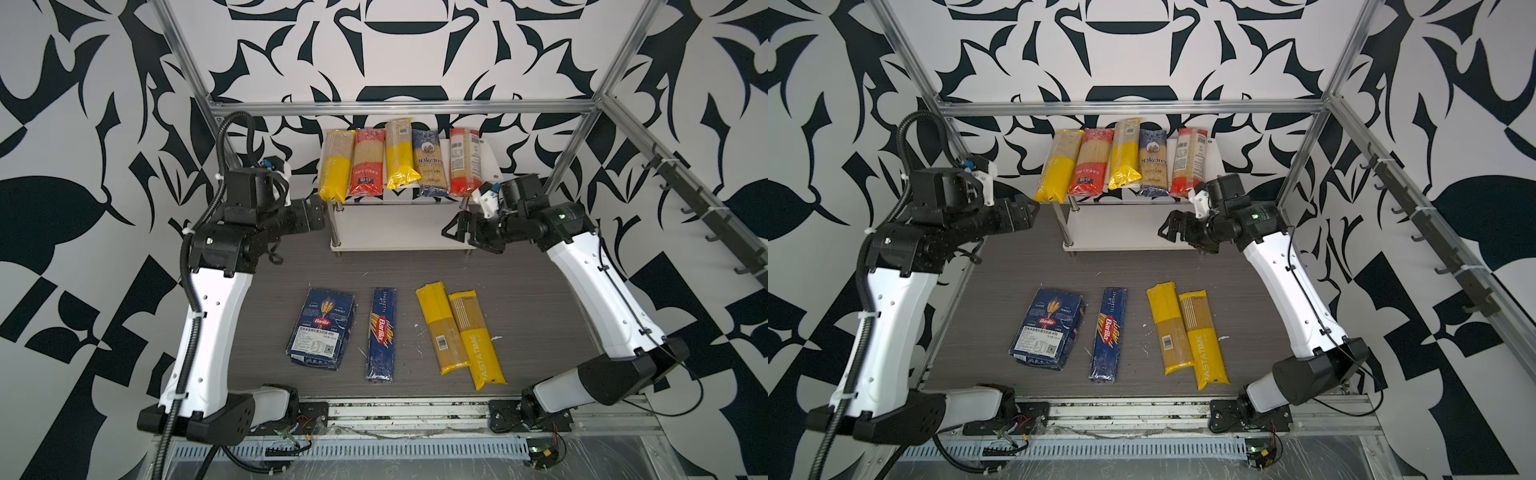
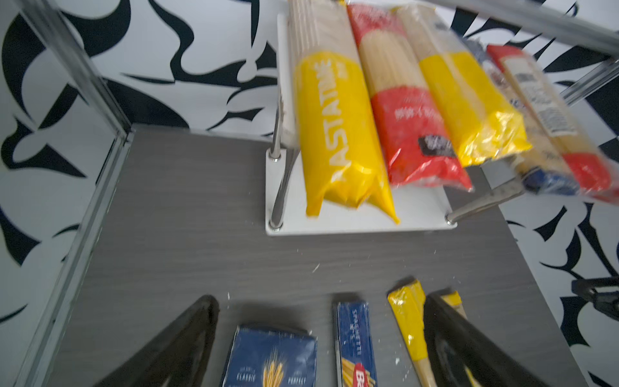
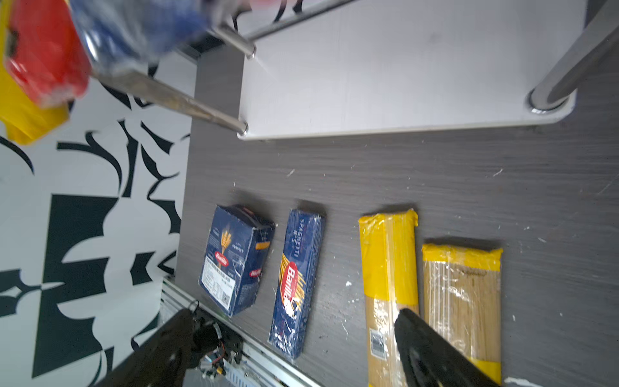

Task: Arrange pasta packages on shelves
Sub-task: Pick up the pasta bag from the center of the table.

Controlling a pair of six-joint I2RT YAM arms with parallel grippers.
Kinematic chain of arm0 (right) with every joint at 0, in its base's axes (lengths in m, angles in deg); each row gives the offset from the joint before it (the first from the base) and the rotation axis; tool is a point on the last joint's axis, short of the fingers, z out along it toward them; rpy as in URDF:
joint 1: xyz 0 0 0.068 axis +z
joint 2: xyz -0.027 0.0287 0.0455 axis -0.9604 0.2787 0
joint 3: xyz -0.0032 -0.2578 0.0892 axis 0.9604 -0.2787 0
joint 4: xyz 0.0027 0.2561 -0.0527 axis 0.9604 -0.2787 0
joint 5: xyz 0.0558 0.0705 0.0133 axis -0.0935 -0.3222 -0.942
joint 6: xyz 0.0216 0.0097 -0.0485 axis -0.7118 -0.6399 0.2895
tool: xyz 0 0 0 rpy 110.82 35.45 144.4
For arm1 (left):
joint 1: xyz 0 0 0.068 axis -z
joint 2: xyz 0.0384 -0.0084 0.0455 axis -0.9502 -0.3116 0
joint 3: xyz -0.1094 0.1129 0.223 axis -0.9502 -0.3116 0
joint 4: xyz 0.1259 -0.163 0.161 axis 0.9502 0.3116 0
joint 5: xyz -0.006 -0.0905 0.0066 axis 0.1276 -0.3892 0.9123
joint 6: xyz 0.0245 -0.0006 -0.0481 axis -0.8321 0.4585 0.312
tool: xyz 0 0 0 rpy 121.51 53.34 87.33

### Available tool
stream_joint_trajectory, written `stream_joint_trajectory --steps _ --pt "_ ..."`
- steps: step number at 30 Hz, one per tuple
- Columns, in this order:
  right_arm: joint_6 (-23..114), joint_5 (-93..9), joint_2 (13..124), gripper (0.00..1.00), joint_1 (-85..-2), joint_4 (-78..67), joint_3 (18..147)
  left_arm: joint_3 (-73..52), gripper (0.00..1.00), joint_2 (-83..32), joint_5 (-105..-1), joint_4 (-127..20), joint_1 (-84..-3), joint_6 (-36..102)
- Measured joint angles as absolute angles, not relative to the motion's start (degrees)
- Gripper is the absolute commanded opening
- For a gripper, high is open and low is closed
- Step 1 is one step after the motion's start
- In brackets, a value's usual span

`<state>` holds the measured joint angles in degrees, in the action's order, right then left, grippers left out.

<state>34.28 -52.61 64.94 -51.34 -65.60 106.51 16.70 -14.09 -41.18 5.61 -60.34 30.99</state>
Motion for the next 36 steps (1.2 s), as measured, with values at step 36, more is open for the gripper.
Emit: stream_joint_trajectory --steps 36 --pt "20.3 -39.4 84.3 0.99 -13.7 -59.4 90.3 -18.4 0.99 9.9 -32.6 13.9 -60.3 46.2"
